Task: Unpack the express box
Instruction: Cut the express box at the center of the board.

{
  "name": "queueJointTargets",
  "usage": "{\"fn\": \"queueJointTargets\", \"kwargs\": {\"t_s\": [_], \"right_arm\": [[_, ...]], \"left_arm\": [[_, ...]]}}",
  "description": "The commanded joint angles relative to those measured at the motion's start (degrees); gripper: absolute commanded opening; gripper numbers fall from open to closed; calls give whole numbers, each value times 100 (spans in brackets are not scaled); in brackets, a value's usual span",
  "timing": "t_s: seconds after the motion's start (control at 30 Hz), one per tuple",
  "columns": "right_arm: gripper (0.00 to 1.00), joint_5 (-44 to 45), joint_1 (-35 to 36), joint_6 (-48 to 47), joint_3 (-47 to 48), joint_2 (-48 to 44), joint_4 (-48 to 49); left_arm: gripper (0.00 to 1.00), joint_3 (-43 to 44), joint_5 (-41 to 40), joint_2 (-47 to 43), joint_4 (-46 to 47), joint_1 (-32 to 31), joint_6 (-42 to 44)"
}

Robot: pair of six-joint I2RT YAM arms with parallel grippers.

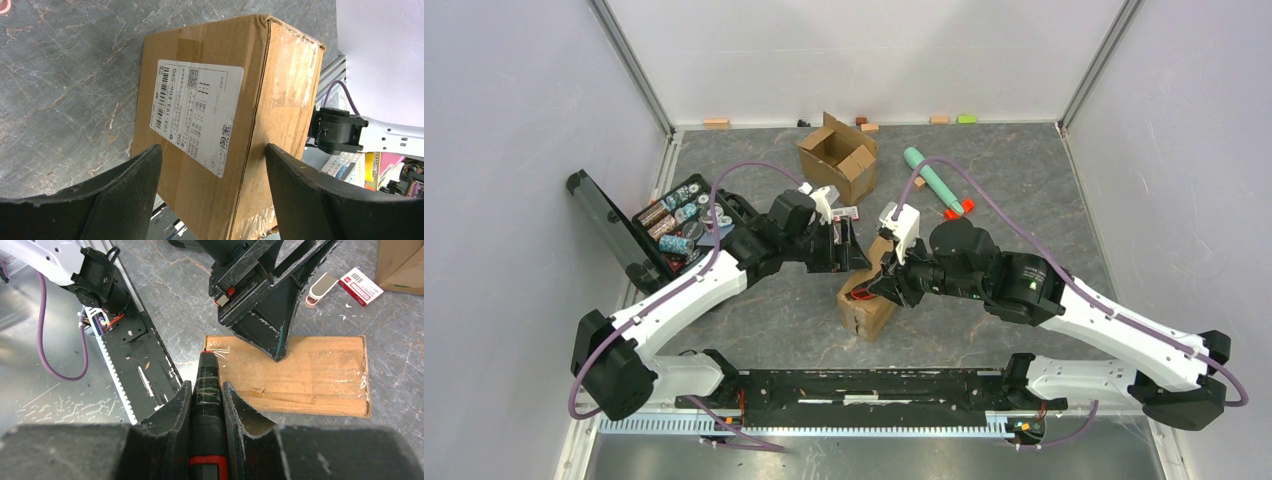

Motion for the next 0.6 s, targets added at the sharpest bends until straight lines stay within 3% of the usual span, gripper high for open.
{"fn": "queueJointTargets", "kwargs": {"t_s": [0.0,0.27,0.57], "right_arm": [[0,350,163,56,230,188,-829],[0,676,297,79,519,476,-1240],[0,405,323,285,-48,504,-973]], "left_arm": [[81,139,-216,161,-192,-35,-12],[75,57,-682,419,-301,-42,-93],[74,-50,-792,467,-178,-60,-204]]}}
